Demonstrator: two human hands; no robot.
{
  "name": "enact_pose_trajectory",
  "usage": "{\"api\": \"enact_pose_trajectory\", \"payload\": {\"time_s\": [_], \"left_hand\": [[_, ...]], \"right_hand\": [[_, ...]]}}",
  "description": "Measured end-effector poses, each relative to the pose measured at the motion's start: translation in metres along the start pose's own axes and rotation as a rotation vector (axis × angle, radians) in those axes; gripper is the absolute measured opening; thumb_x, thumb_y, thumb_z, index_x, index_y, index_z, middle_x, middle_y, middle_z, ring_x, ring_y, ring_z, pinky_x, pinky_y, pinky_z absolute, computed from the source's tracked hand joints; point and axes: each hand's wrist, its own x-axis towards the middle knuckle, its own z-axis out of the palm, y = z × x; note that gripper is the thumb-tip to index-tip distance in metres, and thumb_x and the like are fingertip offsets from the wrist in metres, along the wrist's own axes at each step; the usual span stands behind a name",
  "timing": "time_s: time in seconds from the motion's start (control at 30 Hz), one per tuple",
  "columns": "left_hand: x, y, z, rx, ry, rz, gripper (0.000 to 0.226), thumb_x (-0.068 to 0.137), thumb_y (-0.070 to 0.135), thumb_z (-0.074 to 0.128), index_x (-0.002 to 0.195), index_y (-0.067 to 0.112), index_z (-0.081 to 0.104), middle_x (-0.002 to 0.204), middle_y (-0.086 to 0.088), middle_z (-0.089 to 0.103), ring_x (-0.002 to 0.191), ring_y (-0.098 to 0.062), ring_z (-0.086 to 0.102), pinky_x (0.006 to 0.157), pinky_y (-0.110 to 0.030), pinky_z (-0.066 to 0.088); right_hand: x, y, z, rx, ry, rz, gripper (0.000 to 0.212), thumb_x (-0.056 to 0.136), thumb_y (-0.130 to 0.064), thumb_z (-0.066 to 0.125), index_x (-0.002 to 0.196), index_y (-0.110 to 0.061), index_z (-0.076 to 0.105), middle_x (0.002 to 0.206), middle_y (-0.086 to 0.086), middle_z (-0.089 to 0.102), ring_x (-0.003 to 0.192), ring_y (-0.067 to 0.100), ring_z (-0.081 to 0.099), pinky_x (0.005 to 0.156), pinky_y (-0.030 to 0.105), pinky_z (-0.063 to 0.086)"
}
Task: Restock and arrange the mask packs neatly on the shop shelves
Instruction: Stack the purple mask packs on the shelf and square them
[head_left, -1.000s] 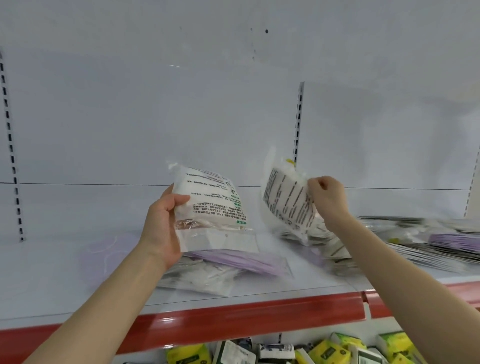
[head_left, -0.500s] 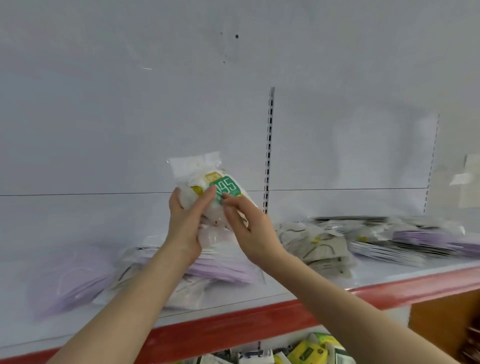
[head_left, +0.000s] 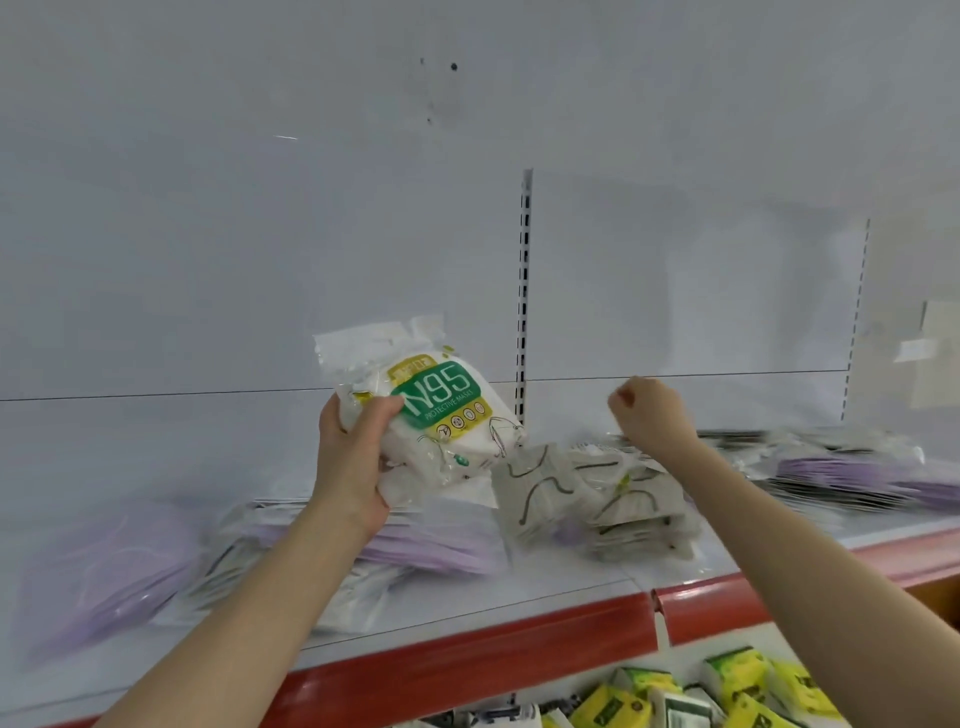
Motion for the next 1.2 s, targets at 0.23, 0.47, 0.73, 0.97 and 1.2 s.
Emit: {"api": "enact_pose_trajectory", "payload": {"time_s": [0.23,0.47,0.73,0.97,1.2], "left_hand": [[-0.001,0.002,-0.004,0.029,0.010,0.032,0.025,0.087,0.017,0.058,0.109,0.022,0.047,0.084,0.003,0.061,0.067,-0.012,0.057,0.043,-0.021,0.047],[-0.002,0.004,-0.006,0.043,0.000,0.054,0.024,0.087,0.015,0.057,0.108,0.023,0.049,0.085,0.002,0.063,0.069,-0.014,0.058,0.054,-0.025,0.047],[-0.006,0.005,-0.010,0.031,-0.009,0.045,0.025,0.086,0.014,0.057,0.108,0.021,0.048,0.084,0.001,0.064,0.068,-0.014,0.059,0.052,-0.025,0.048],[-0.009,0.003,-0.008,0.033,-0.016,0.033,0.025,0.087,0.013,0.057,0.108,0.021,0.047,0.086,0.000,0.062,0.067,-0.015,0.057,0.049,-0.024,0.048],[-0.017,-0.002,0.003,-0.021,-0.045,-0.013,0.028,0.086,0.016,0.061,0.110,0.024,0.050,0.090,-0.001,0.063,0.071,-0.015,0.060,0.048,-0.024,0.050]], "right_hand": [[0.014,0.027,0.024,-0.389,-0.298,0.102,0.025,0.089,-0.028,0.058,0.079,-0.008,0.047,0.085,0.007,0.051,0.080,0.026,0.050,0.068,0.028,0.040],[0.019,0.023,0.036,-0.350,-0.351,0.125,0.034,0.083,-0.017,0.063,0.059,-0.009,0.039,0.059,0.003,0.042,0.056,0.019,0.042,0.052,0.025,0.034],[0.018,0.018,0.025,0.120,-0.023,0.109,0.021,0.092,-0.013,0.050,0.105,-0.001,0.060,0.104,0.014,0.063,0.083,0.023,0.051,0.068,0.028,0.037],[0.006,-0.001,-0.015,0.533,0.385,0.033,0.016,0.093,-0.019,0.050,0.103,-0.008,0.058,0.103,0.012,0.064,0.088,0.024,0.056,0.077,0.038,0.047],[-0.045,-0.063,-0.035,1.272,0.097,0.119,0.023,0.092,-0.013,0.056,0.114,-0.019,0.050,0.094,0.005,0.061,0.075,0.017,0.062,0.063,0.027,0.057]]}}
